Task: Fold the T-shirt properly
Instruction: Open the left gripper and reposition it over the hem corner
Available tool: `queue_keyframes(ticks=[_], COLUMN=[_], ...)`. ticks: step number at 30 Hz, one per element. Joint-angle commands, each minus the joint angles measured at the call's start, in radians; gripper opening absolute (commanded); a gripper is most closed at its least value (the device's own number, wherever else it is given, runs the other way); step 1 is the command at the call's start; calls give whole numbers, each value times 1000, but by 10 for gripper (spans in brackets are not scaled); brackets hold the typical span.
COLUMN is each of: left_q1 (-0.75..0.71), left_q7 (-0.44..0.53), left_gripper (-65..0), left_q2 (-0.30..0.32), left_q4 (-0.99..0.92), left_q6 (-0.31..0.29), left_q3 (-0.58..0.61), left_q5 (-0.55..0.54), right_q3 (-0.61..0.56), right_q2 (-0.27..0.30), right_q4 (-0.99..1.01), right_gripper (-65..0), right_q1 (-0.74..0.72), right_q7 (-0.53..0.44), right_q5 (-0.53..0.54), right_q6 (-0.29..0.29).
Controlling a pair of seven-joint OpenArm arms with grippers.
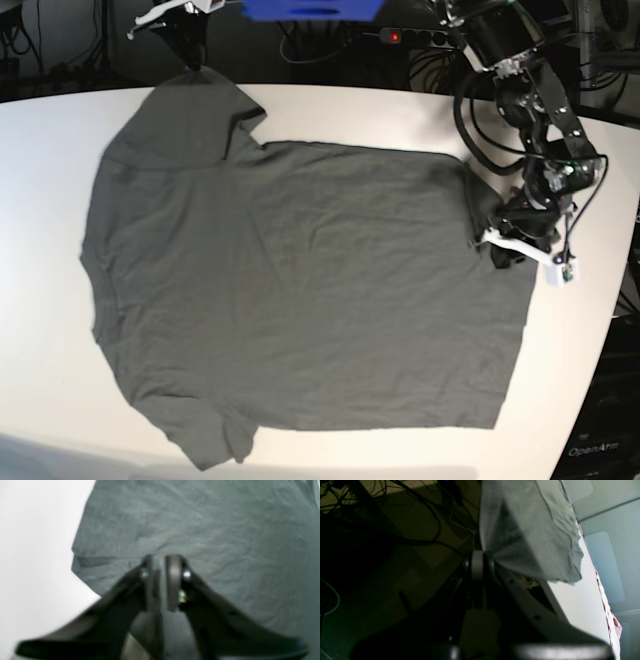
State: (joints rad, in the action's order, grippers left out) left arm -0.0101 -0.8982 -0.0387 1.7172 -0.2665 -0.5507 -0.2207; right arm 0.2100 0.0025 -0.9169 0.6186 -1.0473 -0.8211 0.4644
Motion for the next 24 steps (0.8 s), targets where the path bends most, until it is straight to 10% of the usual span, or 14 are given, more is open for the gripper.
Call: queue_keyframes(ticks=[1,6,24], left_q1=[9,6,-8], left_q7=[18,18,18], left_gripper=[-442,-262,-262], left_q2=[1,6,9], left_q4=[24,20,11], left_q6=[6,9,137], left_q3=[7,83,113], left_q5=[-12,-12,-9], right_q3=[3,1,6], right_q2=[3,3,3], right_q4=[-6,-6,-6], right_gripper=[-650,-650,-650], right_q1=[14,14,14], right_q7=[-20,-20,-21], right_q5=[9,9,9], right_q6=[23,23,23])
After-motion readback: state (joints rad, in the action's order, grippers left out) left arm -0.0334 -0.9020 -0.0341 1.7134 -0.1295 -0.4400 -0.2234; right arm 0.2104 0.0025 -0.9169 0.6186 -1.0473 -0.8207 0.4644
